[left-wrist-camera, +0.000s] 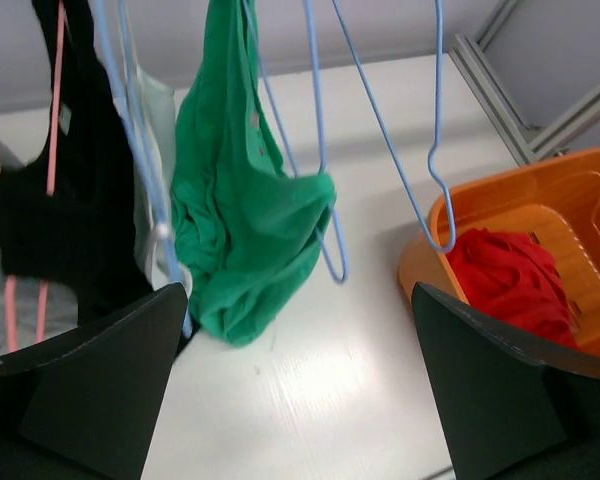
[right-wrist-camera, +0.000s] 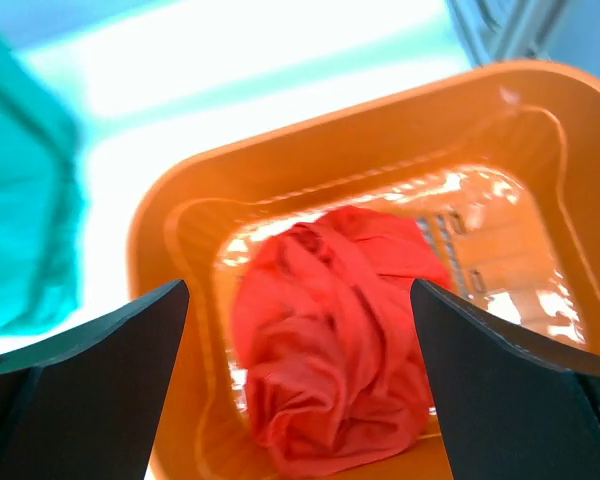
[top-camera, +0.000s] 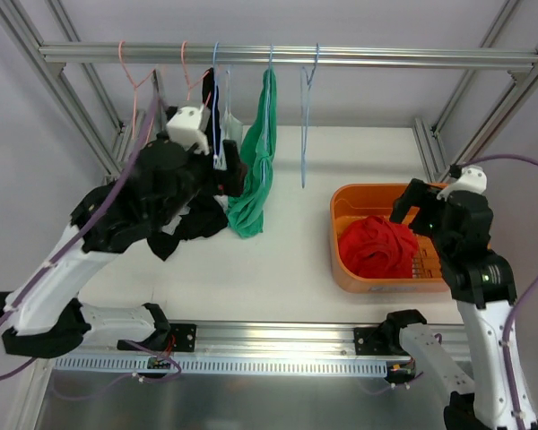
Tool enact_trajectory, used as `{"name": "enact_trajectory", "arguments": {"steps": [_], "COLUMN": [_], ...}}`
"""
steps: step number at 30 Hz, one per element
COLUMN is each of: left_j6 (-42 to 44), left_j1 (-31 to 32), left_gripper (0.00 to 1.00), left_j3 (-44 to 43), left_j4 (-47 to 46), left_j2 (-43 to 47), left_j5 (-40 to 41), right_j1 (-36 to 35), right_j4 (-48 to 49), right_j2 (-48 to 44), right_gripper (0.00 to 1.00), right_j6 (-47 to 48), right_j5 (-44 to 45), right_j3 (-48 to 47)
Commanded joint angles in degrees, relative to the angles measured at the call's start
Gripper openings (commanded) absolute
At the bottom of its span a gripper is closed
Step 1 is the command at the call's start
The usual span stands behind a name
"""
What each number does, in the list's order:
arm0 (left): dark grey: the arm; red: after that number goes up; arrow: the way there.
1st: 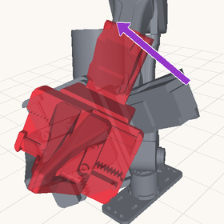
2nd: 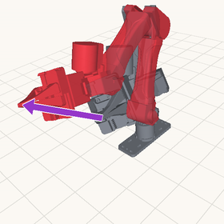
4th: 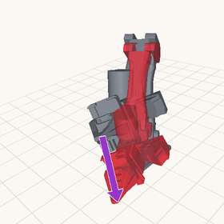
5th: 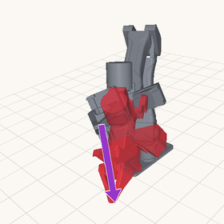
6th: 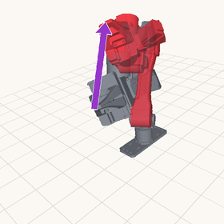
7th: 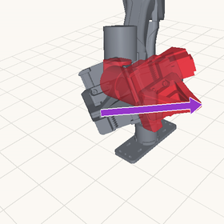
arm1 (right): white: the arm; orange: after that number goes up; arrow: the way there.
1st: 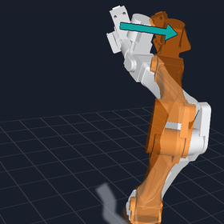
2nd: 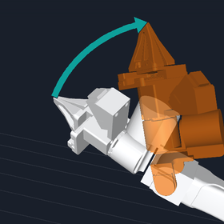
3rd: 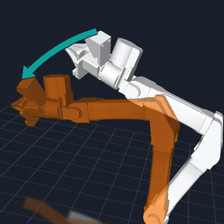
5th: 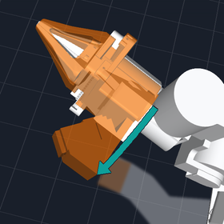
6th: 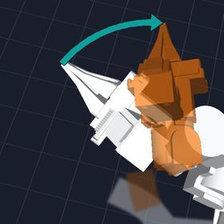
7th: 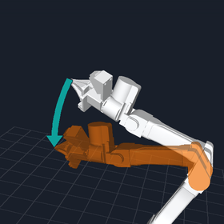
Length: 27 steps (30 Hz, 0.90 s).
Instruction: Remove the tank top from the hanger
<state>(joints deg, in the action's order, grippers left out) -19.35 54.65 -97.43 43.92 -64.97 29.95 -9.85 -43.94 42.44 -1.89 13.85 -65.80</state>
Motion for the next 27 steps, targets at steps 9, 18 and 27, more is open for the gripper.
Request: {"name": "enact_trajectory", "arguments": {"steps": [9,18,27], "left_j6": [11.8,12.9,11.2], "left_j1": [-5.5,-7.7,-9.6], "left_gripper": [0.85,0.41,0.00], "left_j3": [-29.3,-34.5,-32.8], "left_j4": [-0.8,-3.8,-4.9], "left_j2": [-31.8,-39.4,-39.3], "left_j5": [7.6,6.6,6.1], "right_j1": [0.4,0.4,0.4], "right_j4": [2.0,1.0,1.5], "right_j2": [-12.9,-15.8,-15.5], "right_gripper": [0.99,0.99,1.00], "right_j6": [-2.4,-0.4,-0.3], "right_j5": [-28.0,-30.4,-30.4], "right_j3": [4.0,5.0,5.4]}}
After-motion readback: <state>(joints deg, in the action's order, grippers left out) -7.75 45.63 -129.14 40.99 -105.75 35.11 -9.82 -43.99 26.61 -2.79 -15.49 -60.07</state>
